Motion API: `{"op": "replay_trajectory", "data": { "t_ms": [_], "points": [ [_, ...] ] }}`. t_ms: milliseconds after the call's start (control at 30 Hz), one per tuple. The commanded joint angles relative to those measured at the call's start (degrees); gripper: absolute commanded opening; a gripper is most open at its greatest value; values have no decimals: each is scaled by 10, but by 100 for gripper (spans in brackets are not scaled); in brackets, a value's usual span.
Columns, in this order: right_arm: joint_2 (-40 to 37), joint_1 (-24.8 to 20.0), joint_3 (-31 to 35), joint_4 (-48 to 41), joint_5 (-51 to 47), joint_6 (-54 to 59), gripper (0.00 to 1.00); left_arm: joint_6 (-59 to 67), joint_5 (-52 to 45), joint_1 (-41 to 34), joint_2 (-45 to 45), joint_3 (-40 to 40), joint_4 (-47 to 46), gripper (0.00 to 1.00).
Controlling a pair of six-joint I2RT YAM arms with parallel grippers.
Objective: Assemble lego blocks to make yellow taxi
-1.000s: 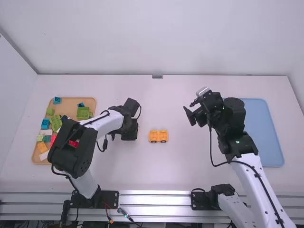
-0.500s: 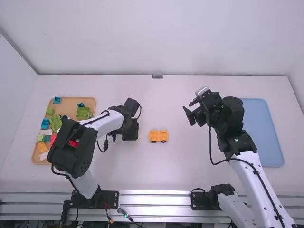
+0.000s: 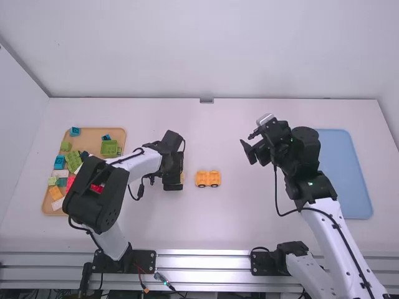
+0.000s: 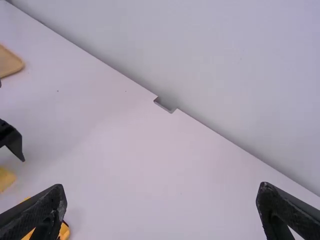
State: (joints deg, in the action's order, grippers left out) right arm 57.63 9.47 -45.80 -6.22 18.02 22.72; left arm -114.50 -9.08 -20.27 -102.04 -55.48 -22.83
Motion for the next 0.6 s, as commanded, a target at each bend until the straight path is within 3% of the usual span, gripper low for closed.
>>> {"op": "replay_trajectory", "data": {
  "t_ms": [0, 233, 500, 567],
  "points": [
    [0, -1, -21, 2, 1, -1, 99, -1, -5, 0, -2, 4, -3, 99],
    [0, -1, -21, 2, 0, -1, 99, 96, -11, 2, -2, -18, -5, 99],
    [0, -1, -21, 2, 0, -1, 99, 527, -100, 20, 9, -103, -23, 100],
    [0, -1, -21, 1, 0, -1, 99, 669, -110, 19, 9, -128, -39, 83]
  ]
}}
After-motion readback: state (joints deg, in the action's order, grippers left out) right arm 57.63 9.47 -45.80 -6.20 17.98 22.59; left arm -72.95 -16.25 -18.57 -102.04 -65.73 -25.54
